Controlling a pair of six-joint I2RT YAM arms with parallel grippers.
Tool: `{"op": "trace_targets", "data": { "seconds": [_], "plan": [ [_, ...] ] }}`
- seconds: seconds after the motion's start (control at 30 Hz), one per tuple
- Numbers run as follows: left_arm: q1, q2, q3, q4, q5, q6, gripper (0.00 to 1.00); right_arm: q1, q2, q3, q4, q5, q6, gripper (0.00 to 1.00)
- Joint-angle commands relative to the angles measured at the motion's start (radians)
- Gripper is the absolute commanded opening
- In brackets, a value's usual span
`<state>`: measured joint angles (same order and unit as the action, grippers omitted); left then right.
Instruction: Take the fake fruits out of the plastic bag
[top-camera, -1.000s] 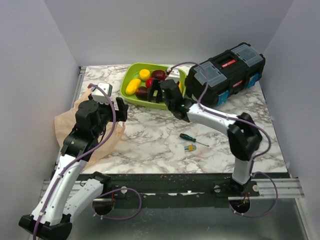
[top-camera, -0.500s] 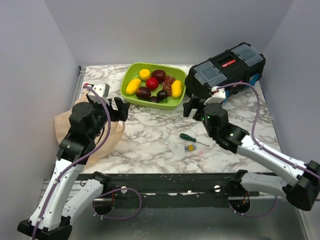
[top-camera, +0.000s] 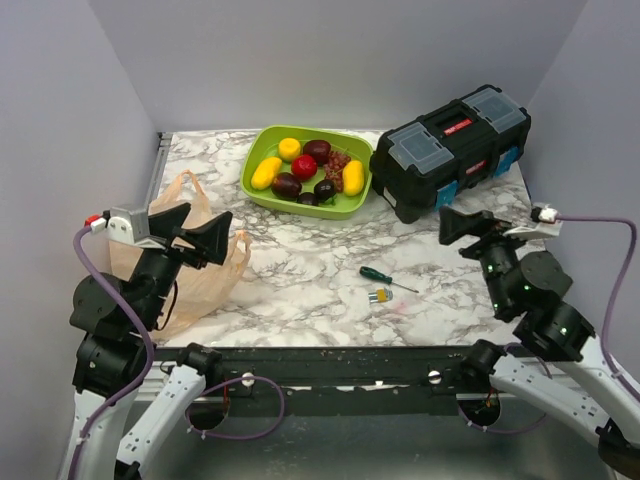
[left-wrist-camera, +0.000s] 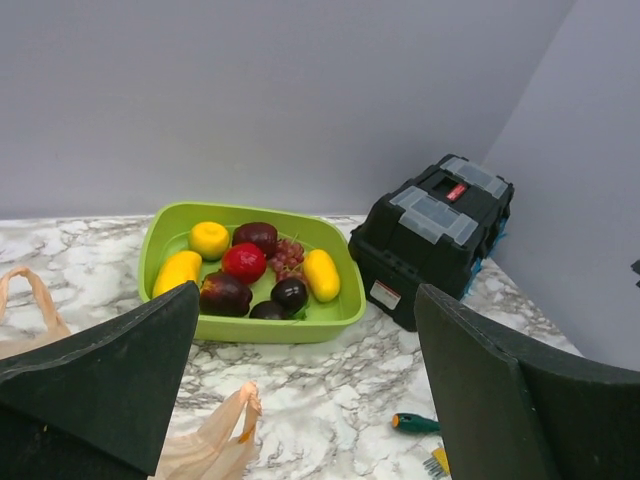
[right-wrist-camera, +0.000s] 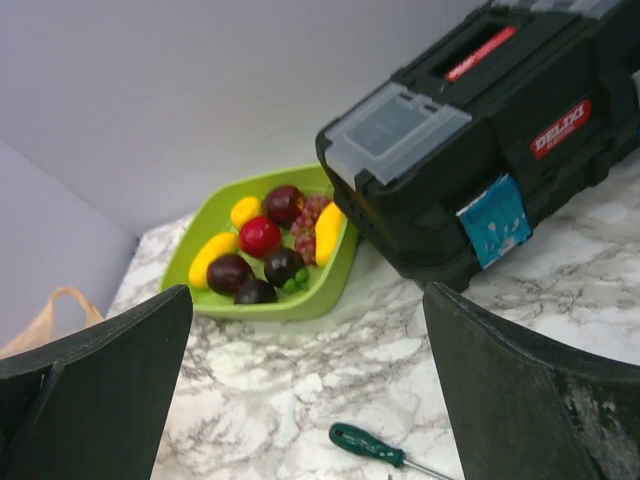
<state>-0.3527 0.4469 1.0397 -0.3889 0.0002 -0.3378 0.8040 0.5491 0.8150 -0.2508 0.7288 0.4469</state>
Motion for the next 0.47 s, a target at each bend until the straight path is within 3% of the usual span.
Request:
{"op": "trace_targets", "data": {
  "seconds": [0.0, 0.43],
  "plan": [
    [0.004, -0.029, 0.008, 0.011, -0.036, -0.04, 0.88, 0.005, -0.057, 0.088, -0.111, 0.076, -0.036, 1.0],
    [0.004, -0.054, 0.01, 0.018, -0.06, -0.033, 0.9, 0.005, -0.186, 0.066, -0.068, 0.083, -0.081, 1.0]
  ]
}}
